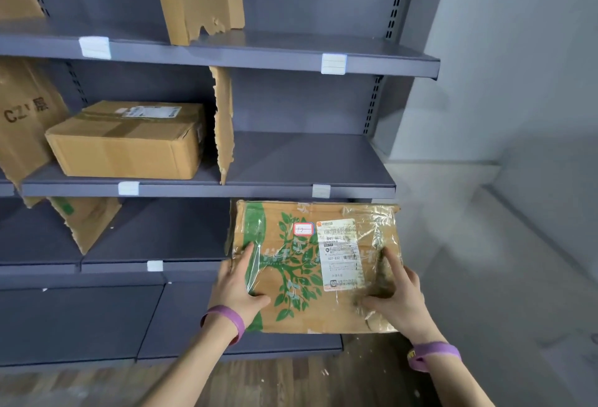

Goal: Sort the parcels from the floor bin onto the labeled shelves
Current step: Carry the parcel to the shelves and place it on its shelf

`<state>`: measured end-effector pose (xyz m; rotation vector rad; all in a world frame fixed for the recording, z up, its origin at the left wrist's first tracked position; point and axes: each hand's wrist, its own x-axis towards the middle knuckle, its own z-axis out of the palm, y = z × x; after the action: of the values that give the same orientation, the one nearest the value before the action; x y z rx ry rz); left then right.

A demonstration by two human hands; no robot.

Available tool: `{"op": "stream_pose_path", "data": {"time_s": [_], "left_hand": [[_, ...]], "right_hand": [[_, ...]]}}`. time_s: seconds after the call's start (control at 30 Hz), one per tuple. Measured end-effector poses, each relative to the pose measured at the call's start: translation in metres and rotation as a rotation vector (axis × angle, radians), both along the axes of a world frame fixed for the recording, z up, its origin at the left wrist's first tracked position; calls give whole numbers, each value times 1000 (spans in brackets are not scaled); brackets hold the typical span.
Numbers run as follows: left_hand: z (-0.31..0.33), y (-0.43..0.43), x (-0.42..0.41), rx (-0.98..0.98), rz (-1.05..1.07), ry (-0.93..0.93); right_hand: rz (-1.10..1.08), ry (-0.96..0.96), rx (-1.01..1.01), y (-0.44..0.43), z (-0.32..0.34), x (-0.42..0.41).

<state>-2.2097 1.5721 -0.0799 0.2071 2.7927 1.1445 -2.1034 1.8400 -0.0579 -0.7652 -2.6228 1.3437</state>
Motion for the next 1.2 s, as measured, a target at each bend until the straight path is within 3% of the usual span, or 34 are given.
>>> {"op": "stream_pose_path", "data": {"time_s": [0.27,0.57,1.2], "left_hand": [[9,6,-33,31,-40,38],[65,26,-67,121,29,249],[115,61,-190,73,81,229]], "right_hand": [[-21,15,-1,11,10,-27],[50,260,39,48,66,-70],[81,260,107,90,79,-217]]}}
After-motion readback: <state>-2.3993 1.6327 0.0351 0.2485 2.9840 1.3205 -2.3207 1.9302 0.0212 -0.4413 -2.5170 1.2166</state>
